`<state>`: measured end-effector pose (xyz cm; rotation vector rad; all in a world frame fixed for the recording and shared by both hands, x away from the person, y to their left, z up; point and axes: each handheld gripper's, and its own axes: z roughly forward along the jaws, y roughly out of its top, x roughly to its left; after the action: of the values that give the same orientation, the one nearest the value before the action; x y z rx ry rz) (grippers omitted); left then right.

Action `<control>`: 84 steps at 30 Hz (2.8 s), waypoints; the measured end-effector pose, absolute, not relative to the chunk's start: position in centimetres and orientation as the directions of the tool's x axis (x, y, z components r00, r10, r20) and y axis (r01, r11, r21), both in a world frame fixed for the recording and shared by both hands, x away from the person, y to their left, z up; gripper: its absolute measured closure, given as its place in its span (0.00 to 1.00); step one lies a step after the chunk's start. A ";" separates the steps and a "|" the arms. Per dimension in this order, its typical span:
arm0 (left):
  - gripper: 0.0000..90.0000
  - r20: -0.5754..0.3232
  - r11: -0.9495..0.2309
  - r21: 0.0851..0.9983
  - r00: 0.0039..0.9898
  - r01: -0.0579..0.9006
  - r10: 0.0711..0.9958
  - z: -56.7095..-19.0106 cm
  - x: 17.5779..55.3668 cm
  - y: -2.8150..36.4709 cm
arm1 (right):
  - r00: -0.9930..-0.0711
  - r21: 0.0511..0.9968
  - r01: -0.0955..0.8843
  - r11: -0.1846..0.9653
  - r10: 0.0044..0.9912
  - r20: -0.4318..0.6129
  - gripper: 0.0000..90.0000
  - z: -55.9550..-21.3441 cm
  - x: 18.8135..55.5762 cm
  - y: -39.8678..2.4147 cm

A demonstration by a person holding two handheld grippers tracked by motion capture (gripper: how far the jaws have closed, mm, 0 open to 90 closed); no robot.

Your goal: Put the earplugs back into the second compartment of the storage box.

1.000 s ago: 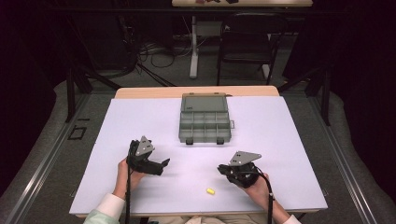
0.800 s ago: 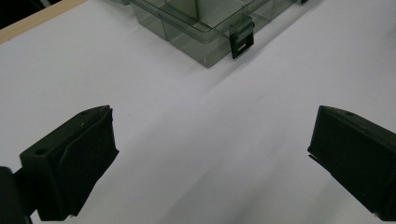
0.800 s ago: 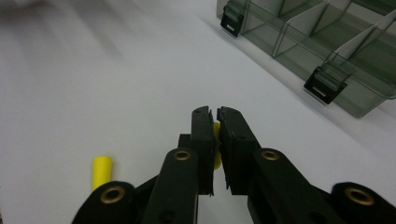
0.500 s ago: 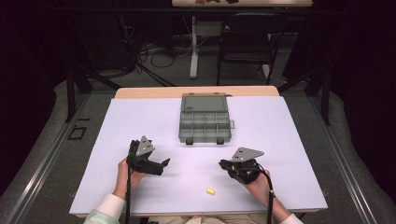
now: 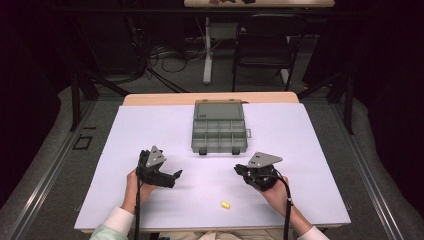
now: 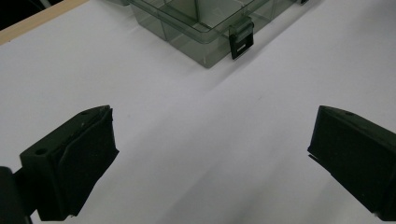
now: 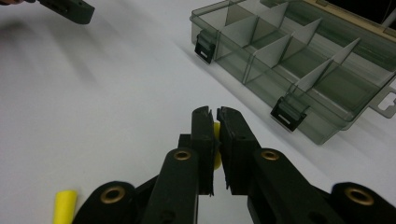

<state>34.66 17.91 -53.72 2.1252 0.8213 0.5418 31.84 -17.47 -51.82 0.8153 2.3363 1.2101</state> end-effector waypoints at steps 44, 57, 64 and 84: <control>0.00 0.110 -0.489 0.792 0.702 0.365 0.704 -53.6 34.6 17.9 | -0.745 0.853 0.274 0.444 0.659 -0.103 0.94 -49.2 35.5 -15.9; 0.00 0.112 -0.490 0.792 0.703 0.363 0.702 -53.6 34.7 17.9 | -0.746 0.851 0.271 0.450 0.657 -0.110 0.94 -48.6 36.9 -15.0; 0.00 0.112 -0.490 0.792 0.704 0.363 0.701 -53.6 34.7 17.9 | -0.743 0.848 0.268 0.456 0.658 -0.119 0.94 -48.3 37.7 -14.6; 0.00 0.108 -0.490 0.793 0.707 0.363 0.699 -53.7 34.7 17.8 | -0.728 0.845 0.286 0.451 0.676 -0.114 0.94 -47.8 40.4 -13.6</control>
<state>34.73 17.79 -53.66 2.1222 0.8064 0.5429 40.37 -13.61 -47.79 0.8076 2.2682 1.1987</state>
